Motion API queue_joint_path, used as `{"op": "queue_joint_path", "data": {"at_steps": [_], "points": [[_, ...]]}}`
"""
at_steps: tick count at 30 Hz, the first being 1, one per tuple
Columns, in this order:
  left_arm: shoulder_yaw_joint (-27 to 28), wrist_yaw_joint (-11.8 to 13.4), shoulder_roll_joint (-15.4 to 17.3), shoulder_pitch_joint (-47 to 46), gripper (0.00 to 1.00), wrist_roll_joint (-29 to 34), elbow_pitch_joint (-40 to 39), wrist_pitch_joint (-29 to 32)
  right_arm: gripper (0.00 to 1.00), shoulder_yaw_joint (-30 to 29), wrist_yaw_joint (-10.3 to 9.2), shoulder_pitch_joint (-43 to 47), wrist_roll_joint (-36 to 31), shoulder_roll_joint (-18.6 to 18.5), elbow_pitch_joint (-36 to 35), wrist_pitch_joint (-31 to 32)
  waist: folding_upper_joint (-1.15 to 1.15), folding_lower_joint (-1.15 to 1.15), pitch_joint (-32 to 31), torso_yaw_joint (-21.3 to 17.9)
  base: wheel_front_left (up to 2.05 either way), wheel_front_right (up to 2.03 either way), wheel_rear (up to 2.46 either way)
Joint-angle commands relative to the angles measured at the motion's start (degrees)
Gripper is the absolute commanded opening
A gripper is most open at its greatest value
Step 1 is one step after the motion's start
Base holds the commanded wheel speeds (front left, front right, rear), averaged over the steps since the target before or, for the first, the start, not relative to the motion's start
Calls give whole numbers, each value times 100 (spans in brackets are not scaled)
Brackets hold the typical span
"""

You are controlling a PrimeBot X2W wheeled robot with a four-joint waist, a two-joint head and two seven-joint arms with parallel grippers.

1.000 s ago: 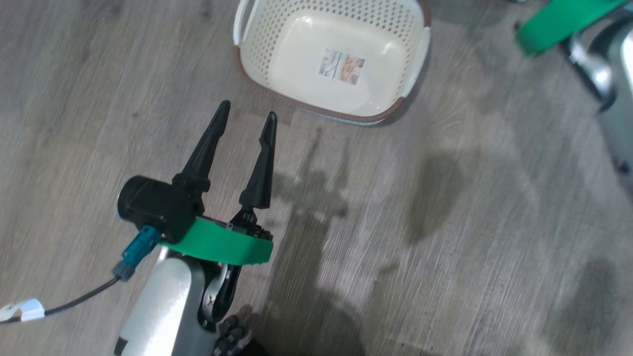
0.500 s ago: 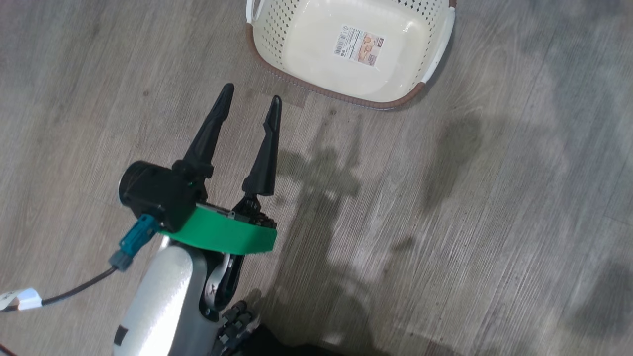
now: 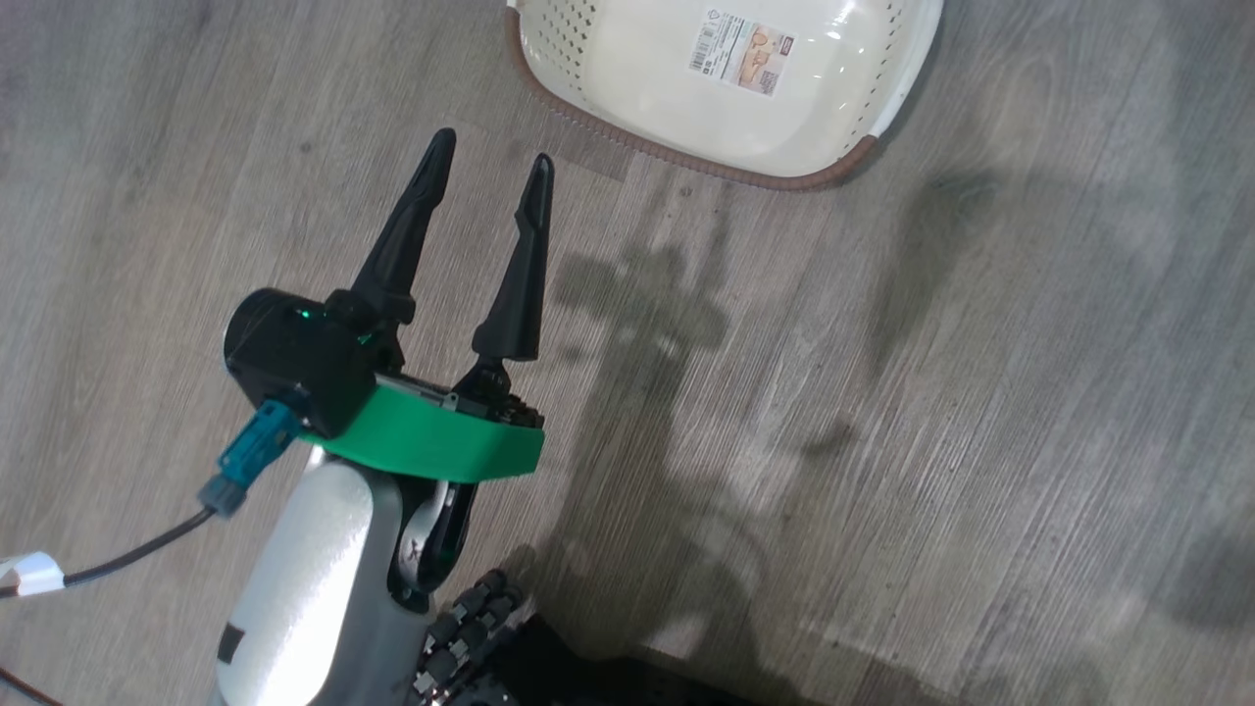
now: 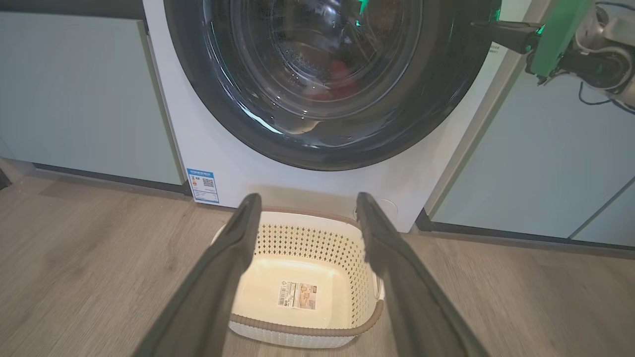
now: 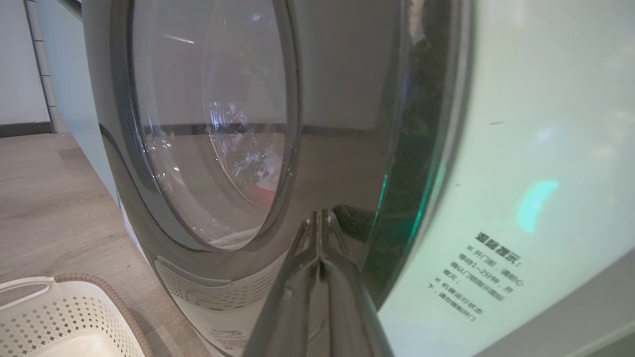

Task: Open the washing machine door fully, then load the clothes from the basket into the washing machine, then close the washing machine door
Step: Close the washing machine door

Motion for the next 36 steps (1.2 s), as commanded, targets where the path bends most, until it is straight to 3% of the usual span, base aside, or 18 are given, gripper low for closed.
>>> {"op": "queue_joint_path", "data": {"at_steps": [1,5,10,18,29,36], "points": [[238,-28,77,-12,100,33,-185,-55,0,-69,-3,-322,-97,42,30,9,0,-1,52,48,0,0,0],[188,-15,77,-3,100,11,-193,-55,0,-154,-3,-563,-226,68,309,11,0,-1,89,83,0,0,0],[62,55,77,-14,100,-89,-210,-55,0,-724,-3,-930,-613,225,743,-61,0,-1,157,129,0,0,0],[104,85,77,-27,100,-88,-167,-55,0,-1052,-3,-906,-969,457,1153,-380,0,-1,10,59,0,0,0],[379,-16,77,164,100,237,1,-55,0,-1078,-3,162,-786,769,1550,-1001,0,-1,-968,-501,0,0,0],[709,-107,77,447,100,419,118,-55,0,-1361,-3,1220,7,1164,1016,-1137,0,-1,-1669,-1078,0,0,0]]}}
